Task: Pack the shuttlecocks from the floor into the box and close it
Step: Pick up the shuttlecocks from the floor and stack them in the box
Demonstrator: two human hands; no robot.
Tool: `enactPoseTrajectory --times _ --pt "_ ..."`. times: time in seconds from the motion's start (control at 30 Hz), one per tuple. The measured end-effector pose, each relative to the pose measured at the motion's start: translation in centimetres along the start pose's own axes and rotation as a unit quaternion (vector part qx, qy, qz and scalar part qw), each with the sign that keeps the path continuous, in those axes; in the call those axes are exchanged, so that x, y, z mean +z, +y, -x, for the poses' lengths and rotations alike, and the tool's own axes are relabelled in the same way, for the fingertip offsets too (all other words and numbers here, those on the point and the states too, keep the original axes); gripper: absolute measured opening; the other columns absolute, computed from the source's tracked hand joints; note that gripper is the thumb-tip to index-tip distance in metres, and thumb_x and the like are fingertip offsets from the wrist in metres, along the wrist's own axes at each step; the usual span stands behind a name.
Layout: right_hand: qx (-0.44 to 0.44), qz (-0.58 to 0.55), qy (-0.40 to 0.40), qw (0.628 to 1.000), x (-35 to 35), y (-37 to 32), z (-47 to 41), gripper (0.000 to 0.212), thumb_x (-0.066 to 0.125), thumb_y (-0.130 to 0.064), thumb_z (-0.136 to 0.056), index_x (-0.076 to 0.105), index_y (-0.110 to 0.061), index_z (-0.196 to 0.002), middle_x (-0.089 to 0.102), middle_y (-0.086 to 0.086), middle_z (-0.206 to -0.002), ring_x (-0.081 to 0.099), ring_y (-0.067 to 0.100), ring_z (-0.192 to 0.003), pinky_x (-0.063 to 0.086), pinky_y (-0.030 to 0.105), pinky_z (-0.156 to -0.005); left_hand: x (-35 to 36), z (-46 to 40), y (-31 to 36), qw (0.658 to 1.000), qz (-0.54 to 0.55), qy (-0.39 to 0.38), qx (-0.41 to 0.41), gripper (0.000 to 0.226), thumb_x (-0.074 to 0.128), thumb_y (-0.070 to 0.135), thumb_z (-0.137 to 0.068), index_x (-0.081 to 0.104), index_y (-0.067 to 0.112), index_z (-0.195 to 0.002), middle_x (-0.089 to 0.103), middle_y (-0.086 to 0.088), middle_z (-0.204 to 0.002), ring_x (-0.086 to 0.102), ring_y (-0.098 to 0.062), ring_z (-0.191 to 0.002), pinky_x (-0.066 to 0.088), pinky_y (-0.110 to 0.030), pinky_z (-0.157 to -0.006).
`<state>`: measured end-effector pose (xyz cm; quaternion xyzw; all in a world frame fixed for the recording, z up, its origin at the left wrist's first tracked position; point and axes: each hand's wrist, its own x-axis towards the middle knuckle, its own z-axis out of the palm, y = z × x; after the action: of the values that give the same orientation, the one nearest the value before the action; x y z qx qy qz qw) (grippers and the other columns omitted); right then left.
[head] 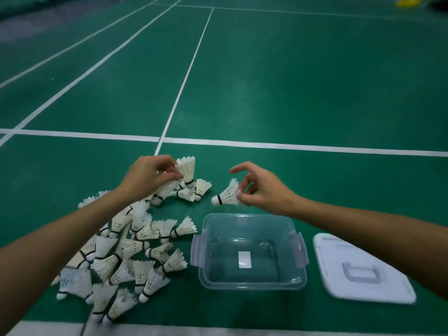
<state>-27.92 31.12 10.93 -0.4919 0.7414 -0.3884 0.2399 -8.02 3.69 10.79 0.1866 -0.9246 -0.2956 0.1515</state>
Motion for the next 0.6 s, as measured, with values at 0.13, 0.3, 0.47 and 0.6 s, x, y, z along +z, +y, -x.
enactPoseTrajectory --times 0.13,0.3,0.47,0.6 --pt "0.095 -0.028 -0.014 0.995 3.7 6.2 6.8 0.049 0.074 -0.004 -0.092 0.058 -0.025 -0.134 0.068 0.005 -0.094 0.074 0.019 -0.071 0.066 0.045 -0.070 -0.2 -0.5 4.1 0.998 -0.003 -0.021 0.057 0.031 0.075 0.052 -0.077 0.076 0.025 -0.093 0.074 0.017 -0.083 0.069 0.002 -0.081 0.052 -0.020 -0.076" --pt "0.151 -0.016 -0.088 0.985 9.5 11.5 8.8 0.056 0.074 -0.003 -0.089 0.057 -0.026 -0.137 0.069 0.004 -0.094 0.068 0.007 -0.069 0.064 0.035 -0.072 2.2 -0.7 4.9 0.994 0.011 -0.036 0.107 0.027 0.077 0.048 -0.080 0.076 0.024 -0.093 0.076 0.015 -0.084 0.072 -0.004 -0.084 0.057 -0.025 -0.081" --pt "0.175 -0.001 -0.159 0.972 12.5 13.0 7.5 0.062 0.079 -0.004 -0.086 0.054 -0.020 -0.141 0.073 0.001 -0.100 0.075 0.024 -0.094 0.063 0.039 -0.085 4.9 0.0 3.6 0.992 0.006 -0.061 0.114 0.031 0.074 0.052 -0.080 0.077 0.026 -0.095 0.075 0.019 -0.086 0.072 0.000 -0.084 0.061 -0.034 -0.081" --pt "0.193 -0.013 -0.187 0.963 14.1 13.0 6.7 0.061 0.080 -0.003 -0.086 0.056 -0.021 -0.139 0.073 0.003 -0.106 0.075 0.028 -0.096 0.065 0.045 -0.084 6.3 0.7 3.0 0.991 0.011 -0.070 0.110 0.033 0.071 0.057 -0.080 0.076 0.028 -0.095 0.074 0.021 -0.085 0.071 0.000 -0.081 0.061 -0.036 -0.077"
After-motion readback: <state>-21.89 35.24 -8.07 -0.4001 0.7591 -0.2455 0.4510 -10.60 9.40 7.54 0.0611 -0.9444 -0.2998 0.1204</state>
